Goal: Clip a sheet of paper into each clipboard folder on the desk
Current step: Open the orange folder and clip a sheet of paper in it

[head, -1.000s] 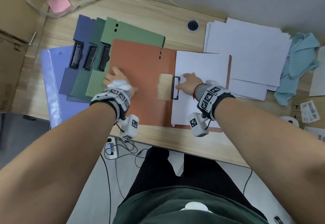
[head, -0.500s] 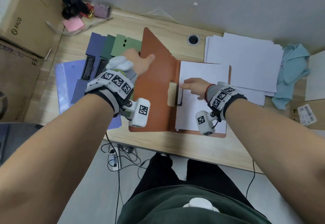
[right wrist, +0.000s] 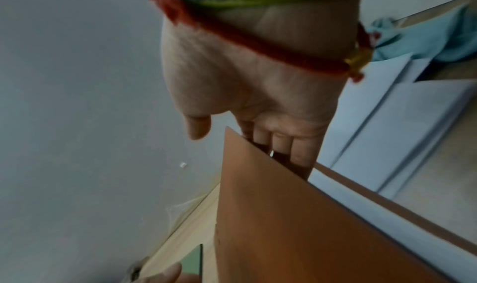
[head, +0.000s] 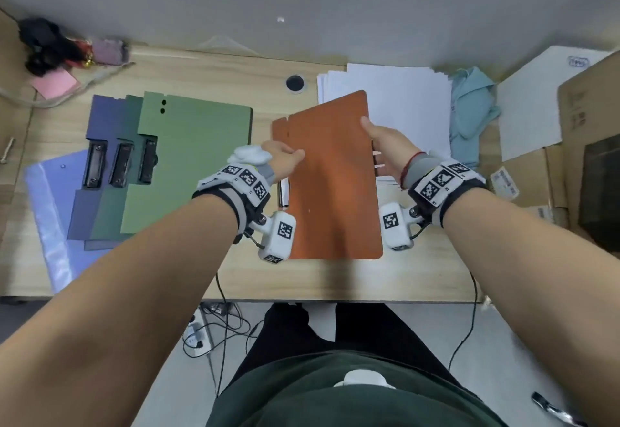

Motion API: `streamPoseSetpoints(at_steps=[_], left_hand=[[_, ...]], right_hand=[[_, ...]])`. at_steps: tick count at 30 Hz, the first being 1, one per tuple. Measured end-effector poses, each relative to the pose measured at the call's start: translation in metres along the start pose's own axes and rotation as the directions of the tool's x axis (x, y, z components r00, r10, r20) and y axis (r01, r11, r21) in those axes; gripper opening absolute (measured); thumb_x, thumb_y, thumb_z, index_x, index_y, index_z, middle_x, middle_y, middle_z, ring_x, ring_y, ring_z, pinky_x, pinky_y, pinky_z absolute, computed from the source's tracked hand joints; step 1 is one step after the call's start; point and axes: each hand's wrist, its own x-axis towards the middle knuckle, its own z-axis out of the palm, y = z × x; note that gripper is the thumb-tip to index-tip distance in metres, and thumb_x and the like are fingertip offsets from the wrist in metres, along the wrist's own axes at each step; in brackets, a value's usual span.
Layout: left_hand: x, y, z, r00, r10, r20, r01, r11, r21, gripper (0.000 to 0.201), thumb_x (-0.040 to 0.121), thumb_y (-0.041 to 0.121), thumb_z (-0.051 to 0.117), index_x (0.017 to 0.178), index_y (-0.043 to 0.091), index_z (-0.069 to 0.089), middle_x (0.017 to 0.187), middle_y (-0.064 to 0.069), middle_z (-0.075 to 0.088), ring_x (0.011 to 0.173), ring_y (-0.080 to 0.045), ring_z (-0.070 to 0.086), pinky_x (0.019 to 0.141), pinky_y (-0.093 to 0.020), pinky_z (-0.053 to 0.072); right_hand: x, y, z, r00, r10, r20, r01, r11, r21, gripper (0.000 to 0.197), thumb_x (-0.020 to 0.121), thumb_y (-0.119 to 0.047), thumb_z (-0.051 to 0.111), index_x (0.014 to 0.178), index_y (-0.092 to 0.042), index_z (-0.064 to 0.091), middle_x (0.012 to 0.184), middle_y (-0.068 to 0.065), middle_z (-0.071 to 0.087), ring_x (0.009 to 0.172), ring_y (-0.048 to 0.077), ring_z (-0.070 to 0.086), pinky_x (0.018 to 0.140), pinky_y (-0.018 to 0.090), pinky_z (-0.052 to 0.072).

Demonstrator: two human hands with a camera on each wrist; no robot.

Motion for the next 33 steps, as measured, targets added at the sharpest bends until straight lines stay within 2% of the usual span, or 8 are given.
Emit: streamPoseSetpoints(at_steps=[4,9,12,19,22,24,27,33], left_hand=[[0.004,-0.019,0.019,0.988,-0.157,0.007,0.157,0.987,0.022,0.03,0.094,0.037,0.058,0.074,0.015,0.055,0.074,-0.006,0.056,0.071,-0.024,0.054,0.071,-0.031,0.05],[0.03,-0.054,0.047,0.959,-0.282,-0.034,0.283,0.942,0.183,0.092,0.05,0.073,0.06,0.121,0.015,0.057,0.099,-0.007,0.069,0.086,-0.029,0.068,0.083,-0.041,0.058],[0.019,-0.044,0.047,0.952,-0.306,-0.028,0.307,0.939,0.154,0.094,0.057,0.068,0.067,0.133,0.017,0.047,0.112,-0.009,0.065,0.093,-0.03,0.065,0.086,-0.044,0.057],[0.034,-0.058,0.047,0.921,-0.389,-0.002,0.388,0.919,0.072,0.104,0.048,0.065,0.074,0.136,0.017,0.046,0.118,-0.01,0.064,0.095,-0.029,0.065,0.086,-0.042,0.057],[0.037,-0.06,0.048,0.923,-0.385,0.005,0.383,0.92,0.077,0.106,0.044,0.067,0.073,0.135,0.021,0.047,0.119,-0.01,0.064,0.096,-0.03,0.064,0.088,-0.042,0.056],[0.041,-0.062,0.048,0.929,-0.371,0.005,0.369,0.924,0.098,0.107,0.041,0.069,0.071,0.134,0.022,0.049,0.117,-0.008,0.063,0.098,-0.03,0.063,0.087,-0.041,0.057],[0.044,-0.06,0.044,0.939,-0.344,0.017,0.339,0.932,0.127,0.098,0.051,0.065,0.073,0.136,0.021,0.048,0.121,-0.008,0.062,0.101,-0.03,0.063,0.088,-0.042,0.056],[0.044,-0.057,0.003,0.983,-0.056,-0.172,0.136,0.859,0.494,0.067,0.084,0.033,0.065,0.145,0.022,0.038,0.151,-0.008,0.036,0.131,-0.032,0.044,0.104,-0.042,0.042]], right_hand=[[0.028,0.041,-0.011,0.994,0.046,-0.102,-0.054,0.996,-0.07,0.073,0.069,-0.055,0.066,0.129,-0.015,0.057,0.114,0.003,0.068,0.102,0.025,0.067,0.093,0.049,0.054],[0.051,0.081,-0.009,0.983,0.142,-0.12,-0.163,0.969,-0.188,0.067,0.07,-0.049,0.066,0.125,-0.011,0.058,0.092,0.004,0.067,0.081,0.027,0.069,0.074,0.04,0.058],[0.055,0.085,-0.007,0.98,0.15,-0.13,-0.18,0.948,-0.262,0.044,0.081,-0.041,0.065,0.117,-0.019,0.053,0.069,-0.005,0.042,0.056,0.014,0.04,0.052,0.026,0.035],[0.063,0.085,-0.01,0.979,0.138,-0.151,-0.18,0.93,-0.321,0.073,0.069,-0.047,0.065,0.127,-0.005,0.055,0.1,0.006,0.055,0.092,0.027,0.057,0.08,0.037,0.053],[0.067,0.086,-0.014,0.986,0.11,-0.123,-0.142,0.944,-0.296,0.057,0.079,-0.038,0.068,0.124,-0.004,0.056,0.106,0.006,0.062,0.088,0.024,0.057,0.061,0.027,0.046],[0.069,0.085,-0.014,0.991,0.092,-0.099,-0.113,0.963,-0.243,0.046,0.086,-0.028,0.066,0.125,-0.008,0.054,0.116,0.006,0.065,0.097,0.024,0.063,0.077,0.037,0.055],[0.066,0.078,-0.012,0.996,0.049,-0.073,-0.062,0.981,-0.185,0.039,0.092,-0.022,0.061,0.129,-0.015,0.053,0.12,0.005,0.065,0.105,0.025,0.065,0.096,0.045,0.052],[0.063,0.053,-0.008,0.996,-0.07,-0.063,0.064,0.993,-0.095,0.026,0.093,-0.018,0.062,0.119,-0.022,0.058,0.112,0.006,0.07,0.097,0.026,0.07,0.089,0.047,0.056]])
